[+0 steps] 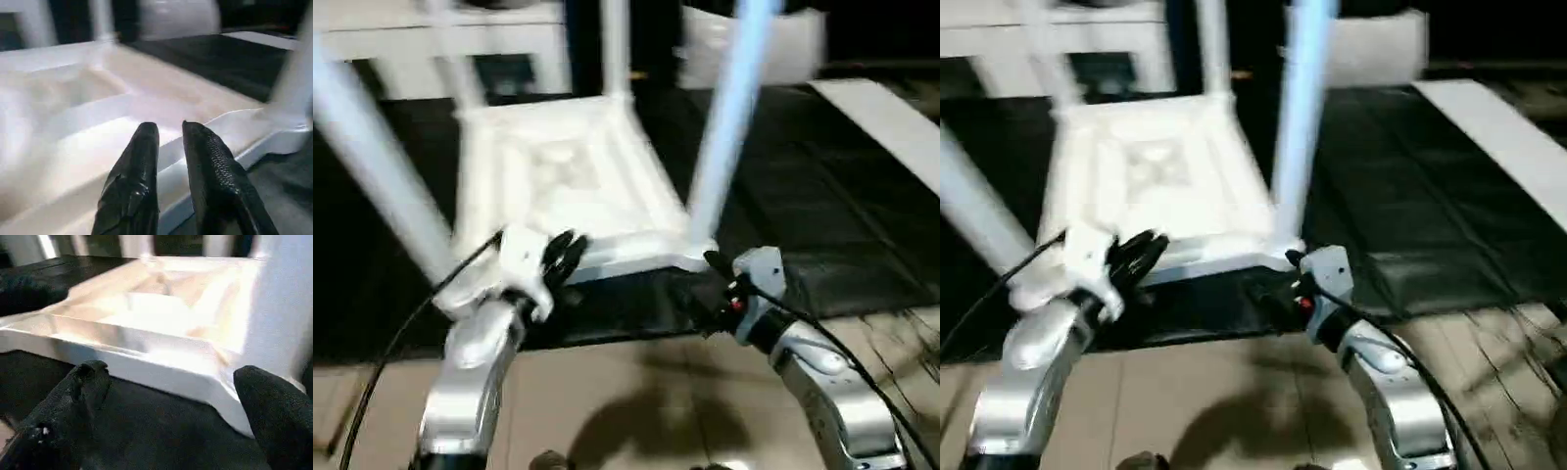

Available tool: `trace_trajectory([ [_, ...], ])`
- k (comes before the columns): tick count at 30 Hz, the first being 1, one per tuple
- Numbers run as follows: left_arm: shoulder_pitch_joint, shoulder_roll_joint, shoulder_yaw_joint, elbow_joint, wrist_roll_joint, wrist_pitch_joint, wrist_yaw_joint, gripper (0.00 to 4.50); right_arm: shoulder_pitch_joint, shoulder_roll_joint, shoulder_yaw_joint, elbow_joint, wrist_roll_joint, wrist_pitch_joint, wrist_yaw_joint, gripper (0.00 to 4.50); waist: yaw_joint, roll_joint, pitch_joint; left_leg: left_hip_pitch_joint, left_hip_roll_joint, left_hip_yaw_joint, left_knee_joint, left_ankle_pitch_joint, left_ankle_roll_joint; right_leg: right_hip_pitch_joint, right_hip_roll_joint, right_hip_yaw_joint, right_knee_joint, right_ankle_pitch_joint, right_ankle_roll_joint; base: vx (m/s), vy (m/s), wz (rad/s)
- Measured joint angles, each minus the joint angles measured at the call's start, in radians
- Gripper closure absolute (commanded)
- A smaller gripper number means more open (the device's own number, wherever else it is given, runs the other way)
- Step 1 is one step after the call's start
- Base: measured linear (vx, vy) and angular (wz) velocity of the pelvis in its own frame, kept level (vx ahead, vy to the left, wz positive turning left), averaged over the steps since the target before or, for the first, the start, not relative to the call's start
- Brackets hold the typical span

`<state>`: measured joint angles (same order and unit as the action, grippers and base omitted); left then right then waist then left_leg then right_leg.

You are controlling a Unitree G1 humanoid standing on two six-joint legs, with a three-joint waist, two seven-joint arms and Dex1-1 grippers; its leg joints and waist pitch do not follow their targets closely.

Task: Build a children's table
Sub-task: Rotate leg to tighten, then flip table

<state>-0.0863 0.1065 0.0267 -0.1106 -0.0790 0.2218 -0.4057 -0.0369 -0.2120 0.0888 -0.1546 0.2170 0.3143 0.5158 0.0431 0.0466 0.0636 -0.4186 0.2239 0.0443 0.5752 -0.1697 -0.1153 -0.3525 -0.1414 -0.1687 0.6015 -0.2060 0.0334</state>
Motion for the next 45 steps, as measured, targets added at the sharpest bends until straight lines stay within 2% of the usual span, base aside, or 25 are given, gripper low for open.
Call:
trace_trajectory([
  [1,0.003,-0.002,-0.001,-0.008,0.006,0.001,0.007,3.51,0.000,-0.003,0.001,0.001,-0.004,-0.001,0.002,0.00,-0.006,-0.016,0.013,0.016,0.002,0.015,0.022,-0.021,0.005,0.005,-0.007,-0.006,0.000,-0.004,0.002,0.022,-0.085,0.84],
  [2,0.047,-0.005,-0.001,-0.052,0.020,0.009,0.026,3.51,-0.008,-0.002,0.008,0.005,-0.008,-0.003,0.005,0.00,-0.006,-0.018,0.014,0.022,0.004,0.047,0.120,-0.120,0.024,0.020,-0.035,-0.044,-0.002,-0.008,0.007,0.022,-0.085,0.84],
  [3,0.070,-0.003,-0.002,-0.065,0.034,0.019,0.037,3.51,-0.011,-0.001,0.007,0.004,-0.009,-0.012,0.005,0.00,-0.024,0.000,0.013,0.036,-0.005,0.063,0.177,-0.160,0.049,0.050,-0.060,-0.091,-0.010,-0.016,0.016,0.125,0.097,0.39],
  [4,0.081,0.003,-0.005,-0.077,0.047,0.030,0.049,3.51,-0.009,0.005,0.002,0.008,-0.011,-0.018,0.002,0.00,-0.044,0.028,0.011,0.076,-0.018,0.066,0.159,-0.164,0.053,0.061,-0.051,-0.108,-0.017,-0.029,0.024,0.143,0.107,0.04],
  [5,0.107,0.007,-0.002,-0.088,0.058,0.042,0.060,3.51,0.000,0.014,0.017,0.020,-0.015,-0.016,0.002,0.00,-0.062,0.010,0.014,0.092,-0.023,0.063,0.134,-0.165,0.050,0.058,-0.031,-0.070,-0.015,-0.046,0.006,0.143,0.107,0.04],
  [6,0.120,0.010,0.000,-0.088,0.063,0.050,0.068,3.51,0.010,0.013,0.022,0.020,-0.015,-0.016,0.002,0.00,-0.077,0.002,0.015,0.105,-0.029,0.062,0.122,-0.163,0.052,0.054,-0.009,-0.035,-0.016,-0.061,-0.013,0.000,0.000,0.00],
  [7,0.130,0.008,-0.001,-0.090,0.064,0.056,0.075,3.51,0.015,0.008,0.021,0.022,-0.015,-0.016,0.002,0.00,-0.095,-0.011,0.011,0.116,-0.039,0.064,0.110,-0.161,0.054,0.049,0.004,0.000,-0.014,-0.061,-0.038,0.105,0.011,0.06],
  [8,0.136,0.002,-0.003,-0.095,0.064,0.056,0.084,3.51,0.014,0.000,0.018,0.020,-0.015,-0.021,0.001,0.00,-0.107,-0.028,-0.001,0.121,-0.052,0.069,0.103,-0.159,0.056,0.039,0.009,0.036,-0.002,-0.036,-0.063,0.105,0.011,0.06],
  [9,0.138,-0.001,-0.004,-0.105,0.063,0.054,0.088,3.51,0.013,-0.006,0.014,0.020,-0.016,-0.030,0.000,0.00,-0.112,-0.035,-0.011,0.115,-0.057,0.072,0.104,-0.158,0.064,0.039,0.006,0.057,0.004,-0.027,-0.044,0.099,-0.008,0.06],
  [10,0.142,-0.013,-0.005,-0.118,0.057,0.049,0.093,3.51,0.010,-0.011,0.012,0.020,-0.017,-0.037,-0.001,0.00,-0.111,-0.042,-0.020,0.107,-0.058,0.072,0.106,-0.153,0.057,0.031,0.008,0.067,0.009,-0.025,-0.028,0.093,-0.032,-0.02],
  [11,0.156,-0.024,-0.005,-0.130,0.049,0.037,0.095,3.51,0.009,-0.014,0.012,0.020,-0.017,-0.045,0.000,0.00,-0.111,-0.037,-0.028,0.092,-0.059,0.068,0.107,-0.151,0.055,0.013,0.014,0.077,0.012,-0.020,-0.011,0.093,-0.032,-0.02],
  [12,0.167,-0.023,-0.002,-0.131,0.042,0.035,0.096,3.22,0.010,-0.014,0.014,0.020,-0.016,-0.046,0.006,0.00,-0.109,-0.031,-0.032,0.087,-0.065,0.064,0.104,-0.148,0.054,0.000,0.018,0.086,0.016,-0.018,-0.008,0.111,-0.036,-0.04],
  [14,0.177,-0.017,0.008,-0.133,0.031,0.032,0.094,3.16,0.011,-0.015,0.014,0.021,-0.016,-0.046,0.011,0.00,-0.092,-0.032,-0.033,0.084,-0.068,0.060,0.087,-0.137,0.046,-0.013,0.028,0.108,0.012,-0.020,-0.004,0.071,-0.046,-0.01],
  [16,0.188,-0.014,0.016,-0.146,0.031,0.028,0.097,2.97,0.011,-0.017,0.014,0.023,-0.017,-0.047,0.015,0.00,-0.073,-0.034,-0.033,0.084,-0.062,0.059,0.081,-0.132,0.041,-0.014,0.031,0.111,0.011,-0.024,-0.002,-0.013,-0.068,0.01],
  [20,0.199,-0.003,0.028,-0.154,0.029,0.029,0.102,2.64,0.011,-0.023,0.014,0.039,-0.017,-0.054,0.021,0.00,-0.036,-0.032,-0.031,0.087,-0.048,0.069,0.070,-0.124,0.039,-0.014,0.035,0.108,0.018,-0.026,-0.009,-0.072,-0.064,0.00],
  [22,0.204,0.005,0.029,-0.159,0.024,0.029,0.096,2.36,0.006,-0.024,0.015,0.046,-0.017,-0.058,0.024,0.00,-0.029,-0.029,-0.030,0.089,-0.046,0.071,0.068,-0.116,0.035,-0.014,0.035,0.108,0.023,-0.025,-0.011,-0.076,-0.042,0.03],
  [24,0.208,0.005,0.033,-0.159,0.022,0.029,0.094,2.36,-0.006,-0.022,0.016,0.063,-0.017,-0.064,0.024,0.00,-0.026,-0.024,-0.027,0.090,-0.044,0.073,0.068,-0.112,0.031,-0.015,0.035,0.108,0.026,-0.021,-0.014,-0.074,-0.031,0.03],
  [27,0.208,0.007,0.035,-0.159,0.016,0.029,0.094,2.06,-0.018,-0.020,0.018,0.080,-0.015,-0.066,0.029,0.00,-0.023,-0.022,-0.025,0.089,-0.042,0.073,0.066,-0.106,0.023,-0.015,0.038,0.108,0.027,-0.017,-0.014,-0.043,-0.014,0.02],
  [32,0.217,0.005,0.046,-0.156,0.016,0.008,0.115,1.61,-0.042,-0.013,0.038,0.084,-0.014,-0.065,0.056,0.00,-0.014,-0.023,-0.025,0.086,-0.032,0.073,0.066,-0.100,0.015,-0.020,0.049,0.110,0.026,-0.012,-0.019,0.000,0.000,0.00],
  [34,0.243,-0.018,0.071,-0.154,0.017,-0.032,0.158,1.54,-0.042,-0.014,0.045,0.085,-0.010,-0.061,0.072,0.00,-0.014,-0.024,-0.025,0.085,-0.032,0.074,0.062,-0.099,0.014,-0.022,0.049,0.111,0.026,-0.012,-0.019,0.000,0.000,0.00],
  [36,0.269,-0.037,0.095,-0.151,0.016,-0.070,0.188,1.17,-0.045,-0.018,0.054,0.091,-0.005,-0.059,0.086,0.00,-0.012,-0.026,-0.026,0.084,-0.032,0.074,0.059,-0.098,0.013,-0.026,0.050,0.111,0.026,-0.012,-0.019,0.000,0.000,0.00],
  [39,0.312,-0.076,0.128,-0.151,0.011,-0.113,0.229,1.04,-0.055,-0.025,0.069,0.114,-0.005,-0.059,0.102,0.00,-0.010,-0.025,-0.026,0.078,-0.031,0.074,0.058,-0.095,0.018,-0.031,0.051,0.110,0.025,-0.012,-0.019,0.000,0.000,0.00],
  [40,0.316,-0.079,0.132,-0.151,0.008,-0.116,0.238,1.04,-0.056,-0.027,0.069,0.121,-0.005,-0.058,0.103,0.00,-0.009,-0.026,-0.025,0.078,-0.031,0.074,0.058,-0.095,0.018,-0.031,0.051,0.110,0.025,-0.012,-0.019,0.000,0.000,0.00],
  [41,0.319,-0.093,0.149,-0.153,0.001,-0.124,0.252,0.78,-0.062,-0.028,0.070,0.128,-0.005,-0.055,0.105,0.00,-0.008,-0.027,-0.025,0.077,-0.031,0.074,0.058,-0.095,0.018,-0.031,0.051,0.110,0.025,-0.012,-0.019,0.000,0.000,0.00],
  [45,0.321,-0.105,0.175,-0.153,-0.008,-0.152,0.292,0.62,-0.086,-0.033,0.069,0.129,-0.004,-0.054,0.113,0.00,-0.007,-0.030,-0.026,0.077,-0.031,0.074,0.058,-0.095,0.018,-0.031,0.051,0.110,0.024,-0.012,-0.019,0.000,0.000,0.00],
])
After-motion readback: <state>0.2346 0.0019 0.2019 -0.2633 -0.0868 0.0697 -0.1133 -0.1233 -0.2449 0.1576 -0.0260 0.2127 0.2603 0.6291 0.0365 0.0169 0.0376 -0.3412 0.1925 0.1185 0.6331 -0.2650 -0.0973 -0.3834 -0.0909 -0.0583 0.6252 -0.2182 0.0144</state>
